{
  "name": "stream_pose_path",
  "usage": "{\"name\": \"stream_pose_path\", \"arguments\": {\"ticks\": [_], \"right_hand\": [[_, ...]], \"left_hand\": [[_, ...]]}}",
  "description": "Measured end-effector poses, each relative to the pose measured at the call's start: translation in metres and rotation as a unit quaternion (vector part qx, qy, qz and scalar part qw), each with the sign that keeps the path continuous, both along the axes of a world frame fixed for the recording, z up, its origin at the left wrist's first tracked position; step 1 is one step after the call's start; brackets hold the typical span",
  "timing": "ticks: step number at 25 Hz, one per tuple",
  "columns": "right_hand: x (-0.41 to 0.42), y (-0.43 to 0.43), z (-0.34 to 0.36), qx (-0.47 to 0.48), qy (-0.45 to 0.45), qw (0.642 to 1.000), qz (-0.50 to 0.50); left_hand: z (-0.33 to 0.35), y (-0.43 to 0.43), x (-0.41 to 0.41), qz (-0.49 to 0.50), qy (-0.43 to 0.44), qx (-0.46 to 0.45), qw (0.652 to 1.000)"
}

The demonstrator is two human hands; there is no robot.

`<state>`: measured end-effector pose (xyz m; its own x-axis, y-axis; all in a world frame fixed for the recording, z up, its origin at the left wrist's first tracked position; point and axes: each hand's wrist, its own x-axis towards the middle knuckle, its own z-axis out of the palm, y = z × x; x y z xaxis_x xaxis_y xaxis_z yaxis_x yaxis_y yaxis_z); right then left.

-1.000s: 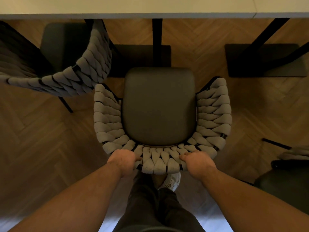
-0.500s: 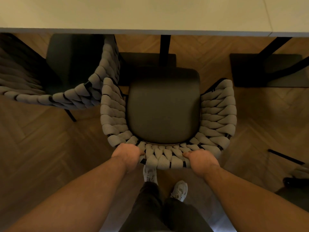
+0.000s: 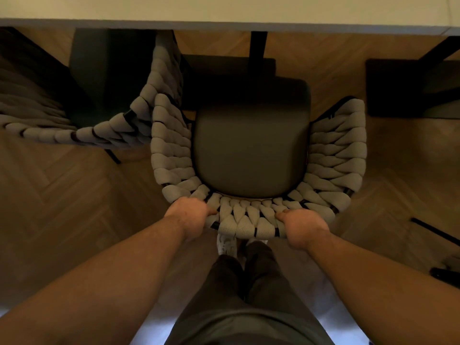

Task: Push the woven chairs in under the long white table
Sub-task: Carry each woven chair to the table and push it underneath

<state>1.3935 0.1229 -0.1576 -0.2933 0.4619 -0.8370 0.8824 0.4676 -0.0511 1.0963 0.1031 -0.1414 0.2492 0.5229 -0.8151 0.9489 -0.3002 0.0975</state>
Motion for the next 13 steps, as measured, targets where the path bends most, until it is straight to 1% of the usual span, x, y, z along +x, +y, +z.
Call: {"name": "stream_pose_path", "arguments": {"ticks": [2, 4, 5, 6, 7, 9, 10, 12, 13], "right_hand": [[-0.001, 0.010, 0.002, -0.033, -0.001, 0.999, 0.006], [-0.002, 0.016, 0.002, -0.062, -0.001, 0.998, 0.015], [-0.003, 0.020, 0.002, -0.076, -0.001, 0.997, 0.018], [-0.003, 0.023, 0.001, -0.088, -0.001, 0.996, 0.018], [-0.004, 0.024, 0.000, -0.095, 0.001, 0.995, 0.016], [-0.008, 0.025, -0.003, -0.106, 0.017, 0.994, 0.008], [-0.013, 0.024, -0.005, -0.111, 0.031, 0.993, 0.002], [-0.024, 0.020, -0.008, -0.122, 0.056, 0.991, -0.006], [-0.030, 0.019, -0.010, -0.128, 0.058, 0.990, -0.001]], "left_hand": [[0.006, 0.004, -0.005, 0.029, -0.013, -0.026, 0.999], [0.010, 0.005, -0.009, 0.091, -0.042, -0.036, 0.994], [0.010, 0.004, -0.011, 0.118, -0.056, -0.012, 0.991], [0.009, 0.004, -0.013, 0.144, -0.067, 0.041, 0.986], [0.006, 0.003, -0.017, 0.171, -0.071, 0.114, 0.976], [0.000, 0.000, -0.028, 0.259, -0.054, 0.237, 0.935], [-0.001, 0.001, -0.035, 0.310, -0.041, 0.271, 0.910], [-0.005, 0.006, -0.050, 0.424, -0.037, 0.275, 0.862], [-0.009, 0.010, -0.058, 0.493, -0.053, 0.258, 0.829]]}}
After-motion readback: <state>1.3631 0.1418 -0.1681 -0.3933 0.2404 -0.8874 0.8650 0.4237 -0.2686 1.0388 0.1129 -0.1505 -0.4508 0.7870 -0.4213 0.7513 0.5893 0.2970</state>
